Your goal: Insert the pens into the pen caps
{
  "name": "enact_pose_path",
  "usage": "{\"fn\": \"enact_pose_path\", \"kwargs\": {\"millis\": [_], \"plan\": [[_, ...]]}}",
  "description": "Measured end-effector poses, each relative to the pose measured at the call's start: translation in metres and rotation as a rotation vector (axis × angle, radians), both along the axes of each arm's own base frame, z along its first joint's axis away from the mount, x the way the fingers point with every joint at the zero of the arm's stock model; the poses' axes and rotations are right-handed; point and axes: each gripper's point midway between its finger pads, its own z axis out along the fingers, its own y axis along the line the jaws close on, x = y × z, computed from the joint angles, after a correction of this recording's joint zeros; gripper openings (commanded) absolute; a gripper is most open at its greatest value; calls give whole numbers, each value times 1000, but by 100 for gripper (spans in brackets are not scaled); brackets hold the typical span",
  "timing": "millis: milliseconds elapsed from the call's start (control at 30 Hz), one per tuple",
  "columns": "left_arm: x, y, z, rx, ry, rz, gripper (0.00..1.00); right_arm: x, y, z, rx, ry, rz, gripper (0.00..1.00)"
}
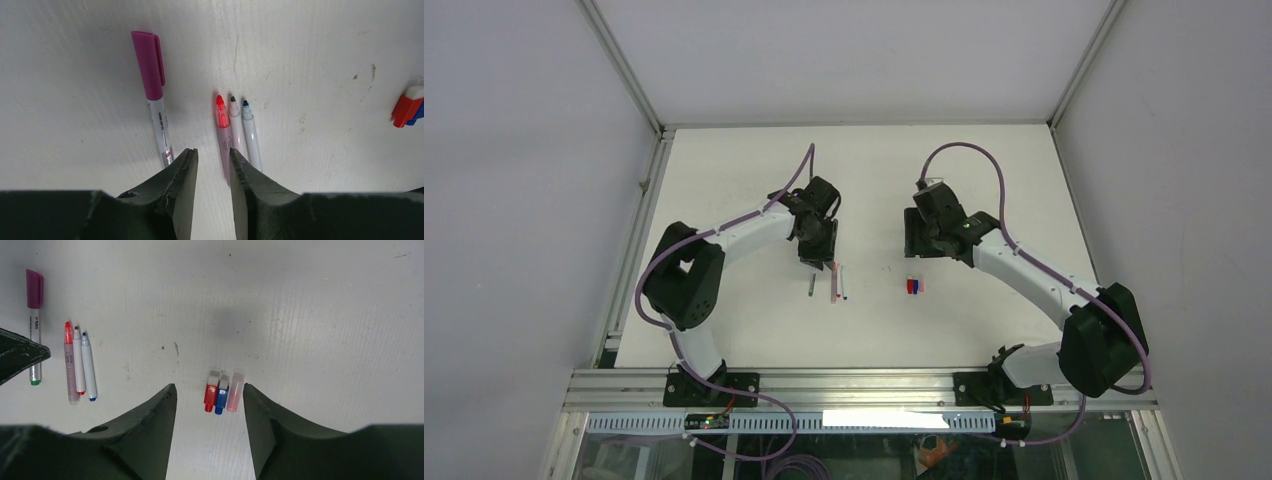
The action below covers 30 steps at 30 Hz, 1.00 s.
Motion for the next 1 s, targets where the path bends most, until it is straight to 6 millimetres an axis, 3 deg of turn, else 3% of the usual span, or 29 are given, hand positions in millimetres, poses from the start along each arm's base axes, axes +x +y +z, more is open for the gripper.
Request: {"fn": "enact_pose_path", "kwargs": {"millis": [433,1000], "plan": [[-4,-10,-20,20,34,-25,27,0,-2,0,-2,-2,-4,54],[-12,-12,-25,50,32,-27,27,-3,-4,-4,-7,6,-5,54]]}}
